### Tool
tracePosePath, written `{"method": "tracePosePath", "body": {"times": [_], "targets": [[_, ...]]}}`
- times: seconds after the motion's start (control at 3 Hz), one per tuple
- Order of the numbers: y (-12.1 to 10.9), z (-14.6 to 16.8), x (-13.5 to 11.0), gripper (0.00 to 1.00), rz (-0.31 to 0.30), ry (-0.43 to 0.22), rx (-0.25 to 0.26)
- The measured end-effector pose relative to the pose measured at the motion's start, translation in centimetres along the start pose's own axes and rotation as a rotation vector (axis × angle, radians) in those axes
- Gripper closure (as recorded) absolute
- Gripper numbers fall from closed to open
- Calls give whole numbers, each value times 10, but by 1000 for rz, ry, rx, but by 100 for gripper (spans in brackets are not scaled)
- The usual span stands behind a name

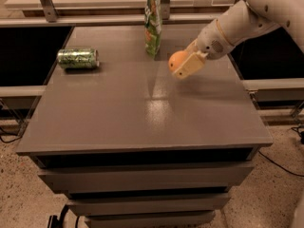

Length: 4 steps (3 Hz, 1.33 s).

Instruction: Move orange near green jalapeno chip bag

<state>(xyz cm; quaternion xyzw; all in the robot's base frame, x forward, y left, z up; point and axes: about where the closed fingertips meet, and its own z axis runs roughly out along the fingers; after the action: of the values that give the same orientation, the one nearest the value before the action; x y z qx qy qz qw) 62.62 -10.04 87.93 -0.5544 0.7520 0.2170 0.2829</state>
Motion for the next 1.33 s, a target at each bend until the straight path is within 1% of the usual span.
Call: {"method": "tracePosePath", "body": {"times": [0.33,0.67,1.0,1.33], "targets": [[-43,-17,-38,100,-16,-121,82],[-90,-30,-72,100,-36,-258,226],[-90,-30,-72,100,-36,-258,225],[-88,-28,-61,100,-26,-286,251]]}}
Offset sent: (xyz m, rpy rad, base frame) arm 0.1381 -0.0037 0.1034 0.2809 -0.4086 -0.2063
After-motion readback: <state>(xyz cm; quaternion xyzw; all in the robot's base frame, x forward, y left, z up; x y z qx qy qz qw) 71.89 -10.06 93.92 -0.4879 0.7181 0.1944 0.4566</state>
